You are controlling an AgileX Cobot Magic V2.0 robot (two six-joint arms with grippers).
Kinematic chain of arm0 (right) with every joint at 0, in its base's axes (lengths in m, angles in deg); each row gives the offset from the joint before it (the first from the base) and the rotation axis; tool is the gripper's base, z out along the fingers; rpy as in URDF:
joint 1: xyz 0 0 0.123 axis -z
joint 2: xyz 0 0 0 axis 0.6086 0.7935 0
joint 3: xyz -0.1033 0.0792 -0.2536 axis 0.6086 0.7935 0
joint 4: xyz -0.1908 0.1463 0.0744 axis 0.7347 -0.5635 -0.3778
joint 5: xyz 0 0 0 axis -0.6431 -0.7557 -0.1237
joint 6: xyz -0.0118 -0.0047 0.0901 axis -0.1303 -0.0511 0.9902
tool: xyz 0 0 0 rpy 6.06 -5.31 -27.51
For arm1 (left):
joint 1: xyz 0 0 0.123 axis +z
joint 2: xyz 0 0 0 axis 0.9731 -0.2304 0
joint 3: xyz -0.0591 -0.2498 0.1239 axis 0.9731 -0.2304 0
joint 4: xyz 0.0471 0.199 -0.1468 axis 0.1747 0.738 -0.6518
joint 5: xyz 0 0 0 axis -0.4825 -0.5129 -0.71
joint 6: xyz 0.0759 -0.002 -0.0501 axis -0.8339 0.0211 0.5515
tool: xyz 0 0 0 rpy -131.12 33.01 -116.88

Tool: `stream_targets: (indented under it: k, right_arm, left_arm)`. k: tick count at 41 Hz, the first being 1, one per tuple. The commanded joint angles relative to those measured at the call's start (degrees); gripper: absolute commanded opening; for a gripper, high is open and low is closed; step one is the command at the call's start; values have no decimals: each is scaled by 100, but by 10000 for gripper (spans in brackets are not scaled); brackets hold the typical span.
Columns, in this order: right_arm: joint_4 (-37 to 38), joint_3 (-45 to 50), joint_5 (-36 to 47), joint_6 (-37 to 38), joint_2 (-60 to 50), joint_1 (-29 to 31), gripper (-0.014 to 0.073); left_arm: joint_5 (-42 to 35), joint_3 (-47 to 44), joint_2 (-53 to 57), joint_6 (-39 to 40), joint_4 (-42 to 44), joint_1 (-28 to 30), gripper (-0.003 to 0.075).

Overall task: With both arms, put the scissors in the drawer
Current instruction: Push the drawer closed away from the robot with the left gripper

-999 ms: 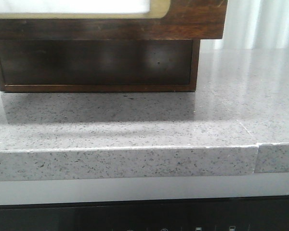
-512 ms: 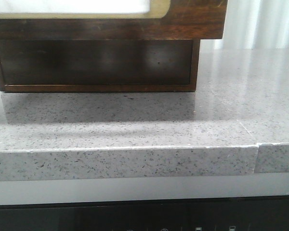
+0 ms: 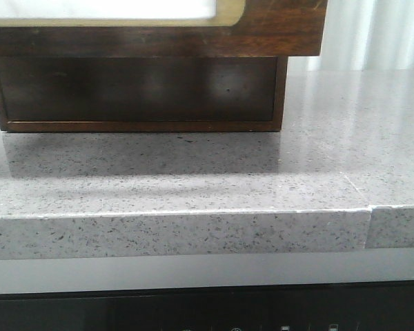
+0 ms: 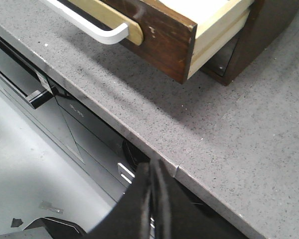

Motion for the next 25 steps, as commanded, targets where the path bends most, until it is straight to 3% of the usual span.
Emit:
stream_targets:
  k: [1, 6, 13, 25]
  right_arm:
    - [-50, -132, 411, 9, 18, 36, -117]
    - [-50, -132, 411, 9, 18, 36, -117]
    - [-50, -132, 412, 9, 18, 36, -117]
    - [-50, -132, 404, 9, 18, 36, -117]
  left_arm:
    - [-449, -232, 483, 35, 17, 551, -20]
    - [-716, -851, 1175, 35, 238, 1249, -20]
    - [-804, -1452, 1802, 35, 320, 1787, -20]
    - [-2092, -2540, 2325, 160, 511, 1844, -20]
